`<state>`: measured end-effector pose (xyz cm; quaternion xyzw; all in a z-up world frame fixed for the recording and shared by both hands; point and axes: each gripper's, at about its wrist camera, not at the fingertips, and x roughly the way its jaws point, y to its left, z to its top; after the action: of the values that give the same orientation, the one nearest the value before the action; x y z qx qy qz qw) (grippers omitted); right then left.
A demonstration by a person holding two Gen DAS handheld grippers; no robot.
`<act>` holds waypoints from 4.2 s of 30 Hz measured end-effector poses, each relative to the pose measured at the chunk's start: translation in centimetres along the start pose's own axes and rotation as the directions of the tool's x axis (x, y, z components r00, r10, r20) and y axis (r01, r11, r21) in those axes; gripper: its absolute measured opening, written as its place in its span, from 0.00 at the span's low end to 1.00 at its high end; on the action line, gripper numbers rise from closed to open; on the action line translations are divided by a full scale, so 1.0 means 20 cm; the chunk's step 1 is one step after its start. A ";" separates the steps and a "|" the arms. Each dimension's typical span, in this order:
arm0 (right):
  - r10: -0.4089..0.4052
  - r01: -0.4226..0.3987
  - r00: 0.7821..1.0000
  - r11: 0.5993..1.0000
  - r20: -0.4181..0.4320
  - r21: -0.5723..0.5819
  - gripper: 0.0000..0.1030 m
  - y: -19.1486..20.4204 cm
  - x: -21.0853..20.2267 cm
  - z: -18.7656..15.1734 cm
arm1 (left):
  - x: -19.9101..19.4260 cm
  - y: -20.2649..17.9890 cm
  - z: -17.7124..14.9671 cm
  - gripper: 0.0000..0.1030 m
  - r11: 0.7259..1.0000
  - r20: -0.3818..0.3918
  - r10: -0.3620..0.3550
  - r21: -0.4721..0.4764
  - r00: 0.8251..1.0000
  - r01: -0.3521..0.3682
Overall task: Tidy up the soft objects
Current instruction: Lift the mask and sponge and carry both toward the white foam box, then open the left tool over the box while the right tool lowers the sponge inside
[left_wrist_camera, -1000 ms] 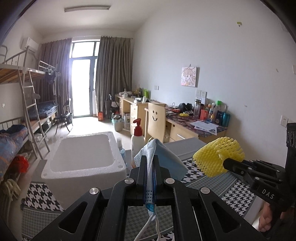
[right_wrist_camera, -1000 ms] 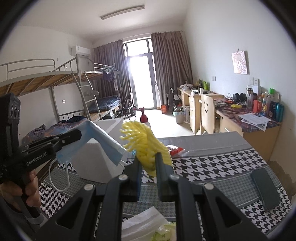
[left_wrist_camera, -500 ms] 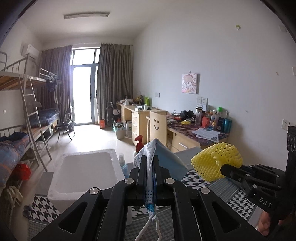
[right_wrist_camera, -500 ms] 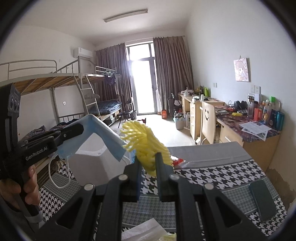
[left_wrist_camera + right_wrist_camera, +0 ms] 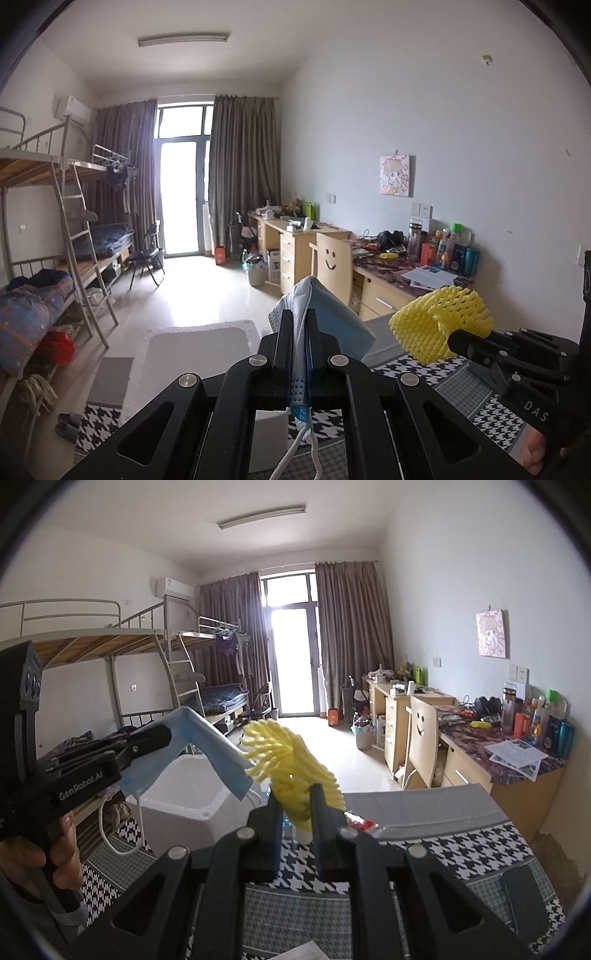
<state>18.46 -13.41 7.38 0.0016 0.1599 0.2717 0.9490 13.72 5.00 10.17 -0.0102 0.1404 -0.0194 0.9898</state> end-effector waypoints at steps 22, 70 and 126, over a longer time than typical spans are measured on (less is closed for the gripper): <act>0.163 -0.164 0.986 0.986 -0.019 -0.039 0.17 0.16 0.18 0.13 | 0.03 0.20 0.07 0.05 0.982 0.021 0.188 -0.027 0.982 -0.187; 0.191 -0.205 0.966 0.977 -0.177 -0.060 0.17 0.39 0.59 0.18 | 0.41 0.58 -0.06 0.88 0.954 -0.195 0.255 -0.107 0.947 -0.279; 0.208 -0.234 0.931 0.971 -0.300 -0.051 0.75 0.49 0.80 0.12 | 0.16 0.72 -0.16 0.99 0.908 -0.185 0.385 -0.098 0.904 -0.407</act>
<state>26.92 3.33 5.71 -0.0616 0.2855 0.3806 0.8774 16.35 19.17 5.93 -0.0461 0.2201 0.1909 0.9555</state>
